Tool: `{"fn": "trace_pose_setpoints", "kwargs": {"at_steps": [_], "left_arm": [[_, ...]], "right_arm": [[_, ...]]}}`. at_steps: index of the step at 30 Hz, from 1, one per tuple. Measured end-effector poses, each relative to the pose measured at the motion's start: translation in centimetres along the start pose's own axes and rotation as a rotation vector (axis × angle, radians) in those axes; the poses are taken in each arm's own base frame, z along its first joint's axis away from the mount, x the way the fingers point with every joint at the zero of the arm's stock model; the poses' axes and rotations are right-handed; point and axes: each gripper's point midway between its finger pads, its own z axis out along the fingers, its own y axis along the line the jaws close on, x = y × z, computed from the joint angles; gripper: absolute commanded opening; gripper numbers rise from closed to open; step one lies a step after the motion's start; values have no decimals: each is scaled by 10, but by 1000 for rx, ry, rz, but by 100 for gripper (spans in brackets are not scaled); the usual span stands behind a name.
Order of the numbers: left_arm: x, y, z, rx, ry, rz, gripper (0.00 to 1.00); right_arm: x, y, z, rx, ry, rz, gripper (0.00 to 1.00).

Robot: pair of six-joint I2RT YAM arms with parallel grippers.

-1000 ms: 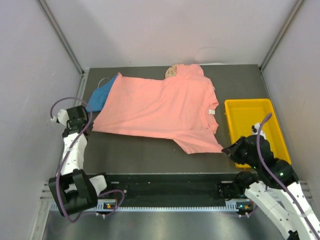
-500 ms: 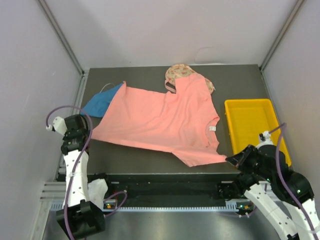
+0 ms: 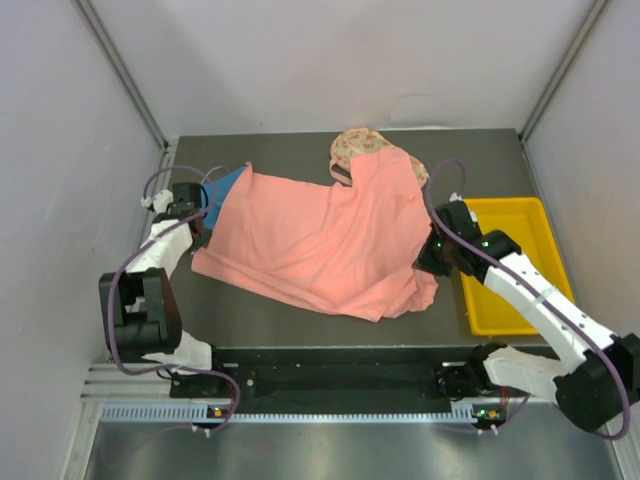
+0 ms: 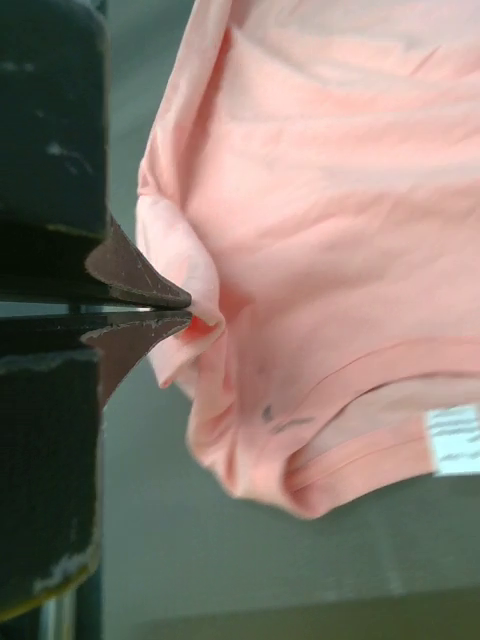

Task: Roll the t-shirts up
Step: Fold the T-shirt at the center of the board.

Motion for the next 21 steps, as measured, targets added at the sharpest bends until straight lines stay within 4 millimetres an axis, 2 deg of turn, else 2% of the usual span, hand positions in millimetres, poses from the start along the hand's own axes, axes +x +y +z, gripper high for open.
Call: {"fn": "trace_pose_setpoints", "kwargs": {"at_steps": [4,6,9,13,21], "left_arm": [[-13,-20,13,-11,-6,8,0],[-15,-26,17,-10,-4,9,0],[-19,-34,22,-11,-2,6,0],[-23,-41,28,-13,1,-2,0],[-26,-47,33,-16,5,-2,0]], "right_arm": [[-38,30,13,-21,-48,-5,0],[-56,36,23,-22,-73,7,0],[-71,29,34,1,-90,24,0],[-78,19,42,28,-87,36,0],[-94,7,46,43,-119,59,0]]}}
